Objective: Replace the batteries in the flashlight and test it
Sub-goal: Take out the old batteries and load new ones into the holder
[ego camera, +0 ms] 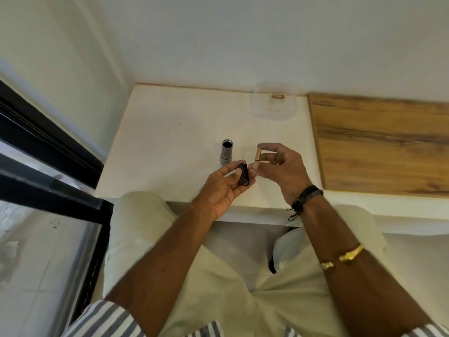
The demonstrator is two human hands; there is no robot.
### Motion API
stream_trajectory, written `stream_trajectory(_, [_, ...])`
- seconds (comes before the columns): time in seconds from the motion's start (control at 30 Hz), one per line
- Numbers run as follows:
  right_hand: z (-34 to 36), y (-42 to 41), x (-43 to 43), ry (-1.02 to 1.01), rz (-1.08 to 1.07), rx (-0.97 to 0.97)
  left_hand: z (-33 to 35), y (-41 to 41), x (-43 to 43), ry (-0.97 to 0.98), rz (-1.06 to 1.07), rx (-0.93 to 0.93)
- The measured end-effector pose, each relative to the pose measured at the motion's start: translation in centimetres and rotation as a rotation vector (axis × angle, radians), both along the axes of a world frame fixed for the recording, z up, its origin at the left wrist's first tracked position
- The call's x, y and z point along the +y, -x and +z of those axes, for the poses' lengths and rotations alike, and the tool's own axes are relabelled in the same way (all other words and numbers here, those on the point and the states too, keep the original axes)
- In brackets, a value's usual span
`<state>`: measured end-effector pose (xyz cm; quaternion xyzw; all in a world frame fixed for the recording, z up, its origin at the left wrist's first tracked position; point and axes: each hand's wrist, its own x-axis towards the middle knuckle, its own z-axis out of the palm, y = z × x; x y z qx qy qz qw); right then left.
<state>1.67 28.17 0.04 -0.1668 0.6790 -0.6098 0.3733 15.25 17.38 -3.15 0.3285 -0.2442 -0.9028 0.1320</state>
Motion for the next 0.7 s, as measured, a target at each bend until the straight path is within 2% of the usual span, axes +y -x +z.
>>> stream_trajectory(0.1, [0.6,-0.9,1.0,0.002,0.009,0.024,0.2,-0.1,0.3,0.012,0.0,-0.003])
stream_trajectory(0.27, [1.2,-2.0,1.3,0.114,-0.024,-0.132,0.2,-0.4,0.4,0.029,-0.007,0.004])
stream_trajectory(0.4, [1.1,-2.0,1.5,0.149,-0.042,-0.096,0.3,-0.6,0.5,0.027,0.002,0.022])
stream_trajectory(0.5, [0.9,-1.9,1.7,0.074,0.001,0.083,0.2,-0.7,0.4,0.056,0.003,0.018])
stream_trajectory(0.7, [1.0,-2.3,1.7,-0.172,0.116,0.664,-0.4,-0.8,0.3,0.137,-0.009,-0.014])
